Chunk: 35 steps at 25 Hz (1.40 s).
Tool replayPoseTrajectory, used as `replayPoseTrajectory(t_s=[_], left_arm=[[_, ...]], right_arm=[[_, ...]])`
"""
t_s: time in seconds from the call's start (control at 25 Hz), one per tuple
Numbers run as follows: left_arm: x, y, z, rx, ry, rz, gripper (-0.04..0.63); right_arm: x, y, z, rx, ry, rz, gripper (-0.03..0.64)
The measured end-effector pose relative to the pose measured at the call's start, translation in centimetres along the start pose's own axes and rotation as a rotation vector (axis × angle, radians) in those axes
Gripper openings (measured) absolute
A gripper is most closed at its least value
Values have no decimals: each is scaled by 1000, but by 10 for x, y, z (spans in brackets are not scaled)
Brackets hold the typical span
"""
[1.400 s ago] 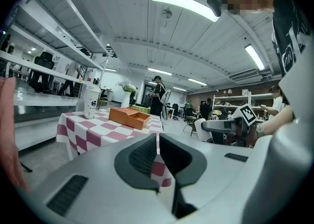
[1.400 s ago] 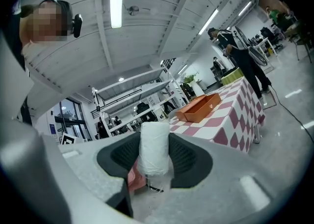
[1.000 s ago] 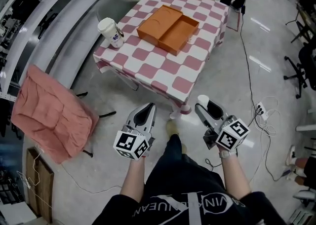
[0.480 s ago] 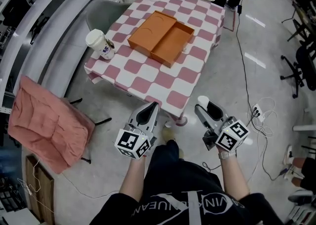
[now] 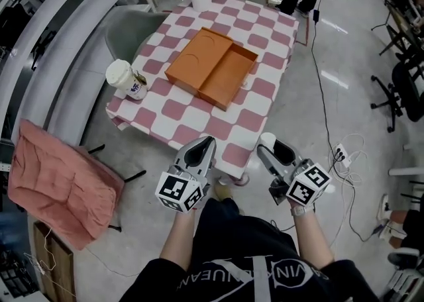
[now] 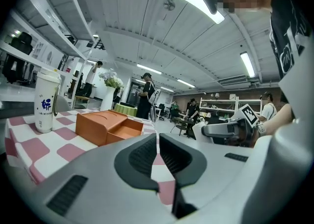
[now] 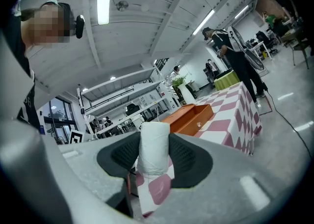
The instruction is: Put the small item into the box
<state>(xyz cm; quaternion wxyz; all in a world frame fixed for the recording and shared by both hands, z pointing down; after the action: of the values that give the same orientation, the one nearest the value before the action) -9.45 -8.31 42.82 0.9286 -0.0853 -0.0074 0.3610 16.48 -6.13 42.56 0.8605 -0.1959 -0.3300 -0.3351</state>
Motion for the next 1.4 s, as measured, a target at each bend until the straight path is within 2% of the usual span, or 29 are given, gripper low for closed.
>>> replayPoseTrajectory(t_s=[0.4, 0.76, 1.12, 1.4], left_arm=[[-39, -37, 0, 12, 4, 36, 21], [-51, -53, 3, 10, 26, 59, 21], [-75, -69, 2, 4, 47, -1, 21], [-88, -91, 0, -12, 56, -15, 21]], right_arm=[[10, -43, -15, -2, 16, 11, 181], [17, -61, -24, -16, 9, 15, 181], [31, -105, -41, -92, 13, -39, 183], [46, -141, -60, -167, 20, -80, 182]])
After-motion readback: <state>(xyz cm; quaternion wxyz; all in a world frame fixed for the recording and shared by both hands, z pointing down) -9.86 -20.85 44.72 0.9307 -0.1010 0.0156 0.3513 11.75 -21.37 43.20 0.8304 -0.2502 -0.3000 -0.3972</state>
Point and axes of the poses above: the fingertips, and each gripper's own axes: y backward along the fingers, x to its right, z out of its underside, the point moved 9 cm from there along y, backward along the fingers, and after that the axes turned 13 degrees about -y, right-handed, at the moved point
